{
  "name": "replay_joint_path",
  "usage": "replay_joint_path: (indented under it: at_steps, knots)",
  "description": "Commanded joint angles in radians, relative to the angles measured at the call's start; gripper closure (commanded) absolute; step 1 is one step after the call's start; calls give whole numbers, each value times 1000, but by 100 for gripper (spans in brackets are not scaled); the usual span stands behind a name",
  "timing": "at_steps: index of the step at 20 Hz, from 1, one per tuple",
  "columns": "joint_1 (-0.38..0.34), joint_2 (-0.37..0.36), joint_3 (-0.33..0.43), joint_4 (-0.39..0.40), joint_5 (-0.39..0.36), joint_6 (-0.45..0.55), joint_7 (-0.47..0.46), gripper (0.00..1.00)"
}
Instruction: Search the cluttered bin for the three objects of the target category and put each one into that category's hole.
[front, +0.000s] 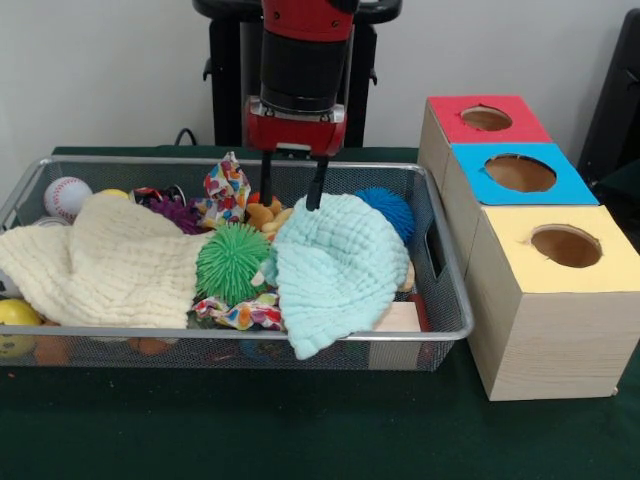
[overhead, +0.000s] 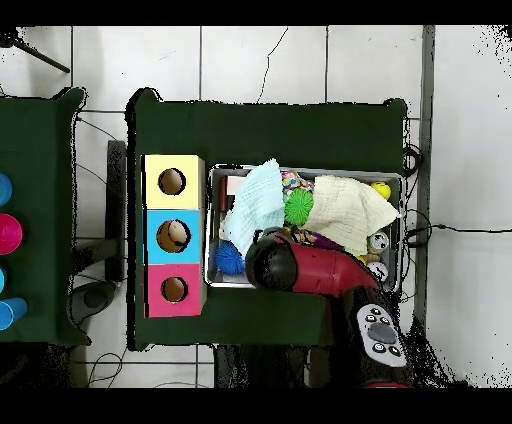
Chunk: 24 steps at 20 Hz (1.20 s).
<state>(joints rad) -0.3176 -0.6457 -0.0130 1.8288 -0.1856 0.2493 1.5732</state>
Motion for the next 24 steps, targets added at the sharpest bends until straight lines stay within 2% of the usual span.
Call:
replay_joint_path:
  at_steps: [1,5,11,15,18,24]
  knots:
    - [-45,61,47,-108,-31,-99,102,0]
    - [-58,73,59,-119,-43,-136,96,0]
    - [-75,146,75,-143,-58,-194,85,0]
    - [-95,205,103,-141,-60,-218,83,0]
    - [-125,230,152,-124,-65,-219,74,0]
    - [-113,228,160,-90,-50,-214,96,0]
